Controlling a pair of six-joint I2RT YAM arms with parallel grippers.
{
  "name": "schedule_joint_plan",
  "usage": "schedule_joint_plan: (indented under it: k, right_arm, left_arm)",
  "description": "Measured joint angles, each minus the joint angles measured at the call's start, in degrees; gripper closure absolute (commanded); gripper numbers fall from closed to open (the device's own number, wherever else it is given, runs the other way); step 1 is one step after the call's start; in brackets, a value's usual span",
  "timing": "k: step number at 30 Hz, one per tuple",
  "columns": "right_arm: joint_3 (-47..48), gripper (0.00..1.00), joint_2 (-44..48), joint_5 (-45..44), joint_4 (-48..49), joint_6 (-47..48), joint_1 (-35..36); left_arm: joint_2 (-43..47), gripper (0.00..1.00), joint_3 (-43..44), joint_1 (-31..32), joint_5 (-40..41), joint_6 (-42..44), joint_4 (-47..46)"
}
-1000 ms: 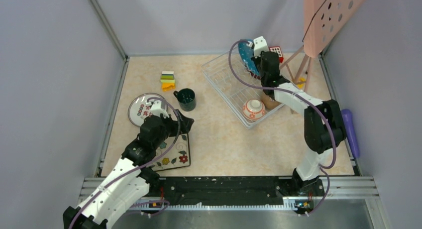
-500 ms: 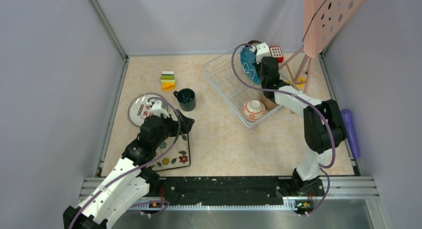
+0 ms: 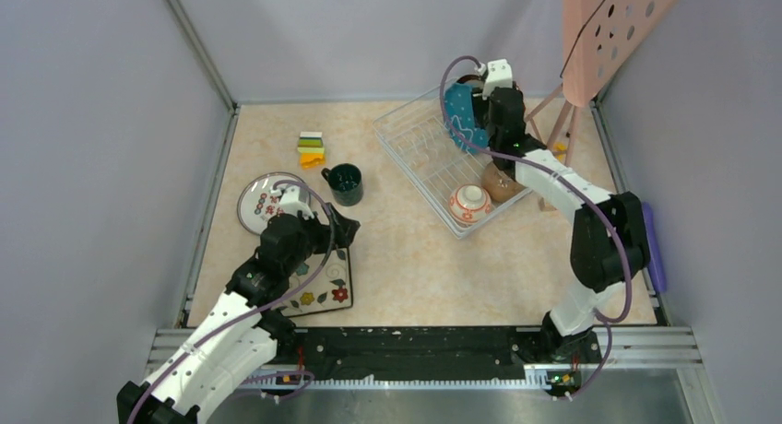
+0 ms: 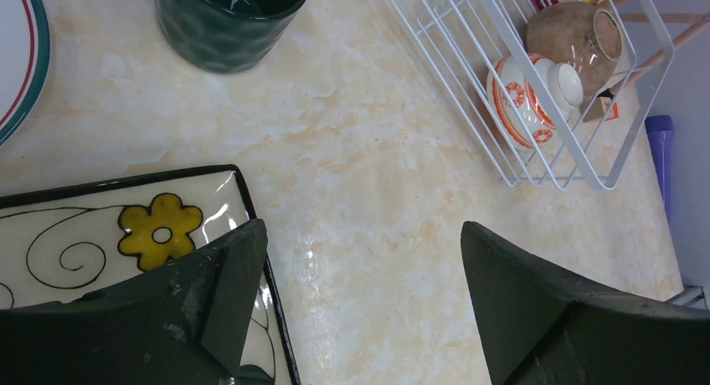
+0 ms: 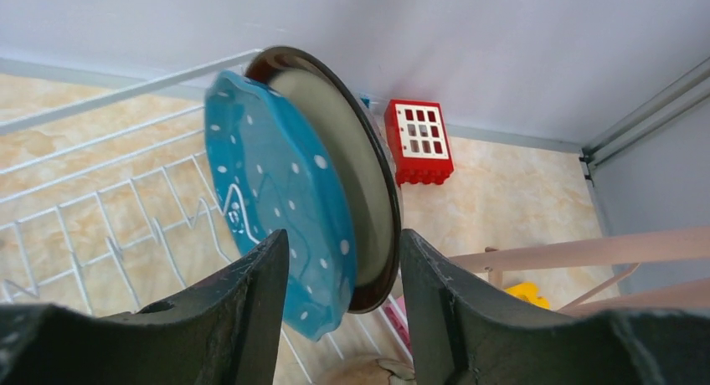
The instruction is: Load the mixed dishes into the dish rack
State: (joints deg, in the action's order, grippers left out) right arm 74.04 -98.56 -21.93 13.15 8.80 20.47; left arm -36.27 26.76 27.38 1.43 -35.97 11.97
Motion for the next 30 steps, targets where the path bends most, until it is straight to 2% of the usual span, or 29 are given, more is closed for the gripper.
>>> schedule_joint_plan:
  k: [4,11,19,24,30]
  right_arm:
    - [0.8,0.5,2.8,1.6,-4.4,-3.3,0.0]
    - [1.2,0.43,8.4,4.2,-13.7,-12.0,1.3]
    - [1.0,0.41,13.0,5.1,-25.0,-21.4,12.1]
    - [-2.3,0.38,19.0,7.5,-28.2,-25.0,17.6]
    - [-4.2,0.37,25.1,10.1,-31.2,-27.7,19.9]
  left_arm:
    - [-0.5,0.09,0.0,0.0,1.0,-0.1,1.6]
    - [-2.0,0.09,0.8,0.0,3.4,-1.4,5.4]
    - [-3.3,0.06,3.7,-1.4,6.1,-1.9,8.1]
    - [-3.4,0.06,4.1,-6.4,5.6,-1.9,8.9]
    - [-4.2,0.06,4.1,-18.4,-0.8,-3.7,8.9]
